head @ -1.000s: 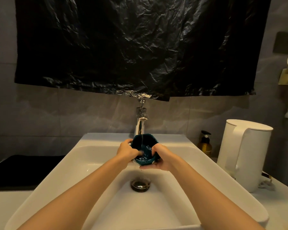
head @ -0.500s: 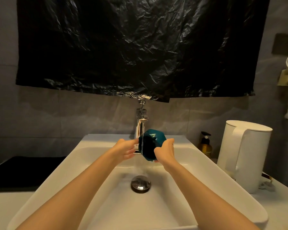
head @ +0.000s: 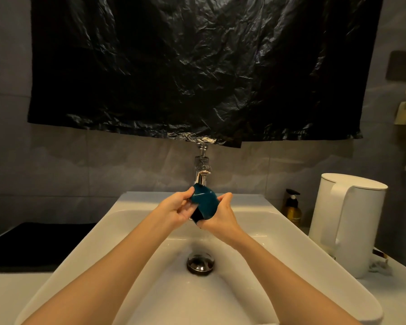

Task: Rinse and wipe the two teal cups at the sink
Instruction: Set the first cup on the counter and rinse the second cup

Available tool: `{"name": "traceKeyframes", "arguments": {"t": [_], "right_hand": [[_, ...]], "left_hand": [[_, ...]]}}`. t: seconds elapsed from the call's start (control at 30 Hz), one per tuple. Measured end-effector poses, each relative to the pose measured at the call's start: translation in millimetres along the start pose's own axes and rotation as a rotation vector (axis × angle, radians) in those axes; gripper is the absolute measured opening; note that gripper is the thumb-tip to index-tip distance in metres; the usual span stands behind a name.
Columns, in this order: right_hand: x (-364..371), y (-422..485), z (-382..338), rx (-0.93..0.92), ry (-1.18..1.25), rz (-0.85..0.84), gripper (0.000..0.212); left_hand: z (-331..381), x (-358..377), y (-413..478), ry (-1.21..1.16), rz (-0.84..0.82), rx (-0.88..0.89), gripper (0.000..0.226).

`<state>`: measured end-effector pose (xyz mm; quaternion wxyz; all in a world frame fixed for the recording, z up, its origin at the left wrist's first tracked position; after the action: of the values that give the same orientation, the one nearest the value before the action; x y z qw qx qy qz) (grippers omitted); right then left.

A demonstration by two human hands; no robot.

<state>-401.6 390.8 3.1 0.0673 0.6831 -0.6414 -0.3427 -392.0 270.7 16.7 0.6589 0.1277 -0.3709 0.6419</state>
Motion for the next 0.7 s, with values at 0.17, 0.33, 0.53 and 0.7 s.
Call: {"name": "traceKeyframes", "arguments": {"t": [0.17, 0.33, 0.53, 0.7], "right_hand": [[11.0, 0.4, 9.4, 0.42, 0.72, -0.122, 0.07], [18.6, -4.6, 18.7, 0.559, 0.758, -0.144, 0.074], [15.0, -2.6, 22.4, 0.591, 0.605, -0.056, 0.063], [17.4, -0.5, 22.6, 0.523, 0.434, -0.065, 0.052]], "left_hand": [[5.7, -2.2, 1.9, 0.297, 0.047, 0.13, 0.031], [-6.0, 5.5, -3.1, 0.516, 0.007, 0.153, 0.031], [-14.6, 15.2, -7.7, 0.534, -0.121, 0.145, 0.013], [-15.2, 10.9, -4.3, 0.442, -0.024, 0.129, 0.015]]}}
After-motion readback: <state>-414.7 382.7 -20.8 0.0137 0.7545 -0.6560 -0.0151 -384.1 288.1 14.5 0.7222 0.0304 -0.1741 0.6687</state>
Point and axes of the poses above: each hand's wrist, its own y-axis towards the middle knuckle, its own x-axis out of the palm, z = x × y, the point moved 6 cm from there along y, towards the middle knuckle, and after that the axes turned 8 degrees about -x, right-handed, at the moved point
